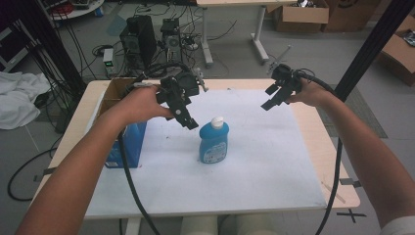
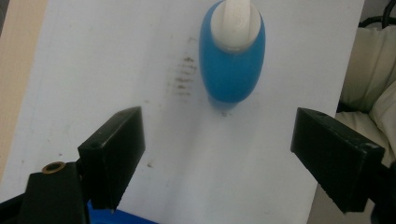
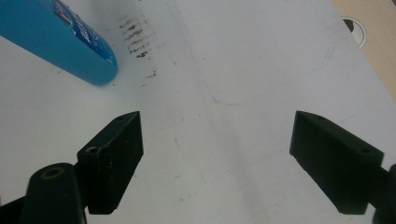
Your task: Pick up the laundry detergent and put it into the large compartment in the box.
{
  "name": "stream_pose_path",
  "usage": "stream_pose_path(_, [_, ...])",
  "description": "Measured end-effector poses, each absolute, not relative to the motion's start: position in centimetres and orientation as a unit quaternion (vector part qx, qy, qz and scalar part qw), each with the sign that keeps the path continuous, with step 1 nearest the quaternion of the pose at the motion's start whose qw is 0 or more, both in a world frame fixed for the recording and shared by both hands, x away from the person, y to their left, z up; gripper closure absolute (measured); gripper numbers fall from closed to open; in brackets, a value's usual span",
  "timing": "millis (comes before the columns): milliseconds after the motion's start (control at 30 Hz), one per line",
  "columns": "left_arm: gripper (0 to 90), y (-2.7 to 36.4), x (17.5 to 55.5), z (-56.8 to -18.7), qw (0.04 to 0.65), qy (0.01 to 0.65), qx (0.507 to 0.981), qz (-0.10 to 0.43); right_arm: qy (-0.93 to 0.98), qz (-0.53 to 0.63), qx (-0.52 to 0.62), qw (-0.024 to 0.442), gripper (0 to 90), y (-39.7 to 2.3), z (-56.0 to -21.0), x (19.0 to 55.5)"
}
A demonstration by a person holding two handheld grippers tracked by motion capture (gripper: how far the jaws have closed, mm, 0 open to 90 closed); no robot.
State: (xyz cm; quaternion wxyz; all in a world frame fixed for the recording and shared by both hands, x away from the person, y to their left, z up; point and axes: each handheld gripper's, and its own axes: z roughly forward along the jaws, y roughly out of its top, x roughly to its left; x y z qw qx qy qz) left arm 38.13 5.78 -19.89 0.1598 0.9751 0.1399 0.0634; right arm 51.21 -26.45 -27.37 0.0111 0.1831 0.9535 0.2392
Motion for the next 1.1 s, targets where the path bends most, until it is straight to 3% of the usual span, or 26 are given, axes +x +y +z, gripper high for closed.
stream_pose_path(1100, [17.8,1.3,39.0,-20.3,0.148,0.143,0.977,0.054,0.954,0.239,0.181,0.013,17.2,-26.6,-27.1,50.9])
